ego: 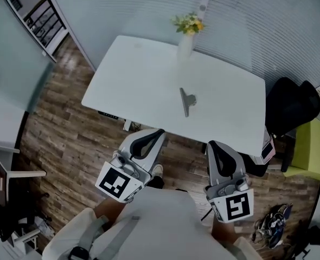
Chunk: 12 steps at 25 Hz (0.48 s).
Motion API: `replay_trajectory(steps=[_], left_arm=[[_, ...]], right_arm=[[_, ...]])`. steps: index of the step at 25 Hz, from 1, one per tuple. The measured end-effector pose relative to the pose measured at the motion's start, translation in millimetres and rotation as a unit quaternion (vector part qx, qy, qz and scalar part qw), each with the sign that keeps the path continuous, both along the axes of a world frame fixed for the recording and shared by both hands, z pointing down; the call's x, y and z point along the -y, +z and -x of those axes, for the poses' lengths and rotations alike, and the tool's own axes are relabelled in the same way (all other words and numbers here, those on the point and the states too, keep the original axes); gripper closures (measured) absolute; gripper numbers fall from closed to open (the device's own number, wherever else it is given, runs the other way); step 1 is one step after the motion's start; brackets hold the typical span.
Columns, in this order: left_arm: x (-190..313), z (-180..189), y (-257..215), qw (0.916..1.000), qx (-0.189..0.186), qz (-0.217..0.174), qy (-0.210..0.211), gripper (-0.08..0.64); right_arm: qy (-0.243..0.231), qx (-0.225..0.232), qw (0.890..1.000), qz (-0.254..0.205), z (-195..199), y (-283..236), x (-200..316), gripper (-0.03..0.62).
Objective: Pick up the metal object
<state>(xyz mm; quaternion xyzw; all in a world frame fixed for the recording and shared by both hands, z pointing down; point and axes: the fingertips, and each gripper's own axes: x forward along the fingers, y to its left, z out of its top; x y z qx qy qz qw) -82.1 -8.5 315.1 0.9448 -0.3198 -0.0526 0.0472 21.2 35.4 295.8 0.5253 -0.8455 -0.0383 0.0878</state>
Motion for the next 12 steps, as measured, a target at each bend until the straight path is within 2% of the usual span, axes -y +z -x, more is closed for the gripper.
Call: replay_trajectory(steps=[12], left_arm=[[54.0, -1.8, 10.4, 0.9996, 0.007, 0.013, 0.023, 0.56]], right_arm=[[0.019, 0.005, 1.0, 0.011, 0.5, 9.5, 55.1, 0.589]])
